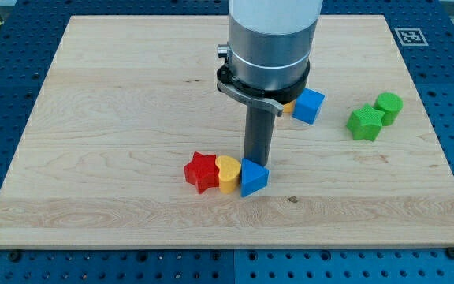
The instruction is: Move blue cube closer to blue triangle
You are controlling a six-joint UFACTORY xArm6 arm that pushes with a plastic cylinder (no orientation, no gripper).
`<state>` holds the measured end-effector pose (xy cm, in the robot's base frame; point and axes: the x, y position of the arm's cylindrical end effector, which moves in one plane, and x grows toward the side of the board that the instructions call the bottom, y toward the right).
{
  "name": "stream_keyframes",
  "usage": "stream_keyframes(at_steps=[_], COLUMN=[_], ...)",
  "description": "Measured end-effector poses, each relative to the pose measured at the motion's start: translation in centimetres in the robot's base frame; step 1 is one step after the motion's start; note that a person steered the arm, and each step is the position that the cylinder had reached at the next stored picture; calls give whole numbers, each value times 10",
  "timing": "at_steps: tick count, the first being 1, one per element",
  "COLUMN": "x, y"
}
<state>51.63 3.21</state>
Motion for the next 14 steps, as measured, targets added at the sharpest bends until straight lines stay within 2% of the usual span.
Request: stream_keyframes(at_steps=[1, 3, 7, 10, 14], x=[-12, -68, -56, -56, -60], y=[-1, 13, 44, 109, 115])
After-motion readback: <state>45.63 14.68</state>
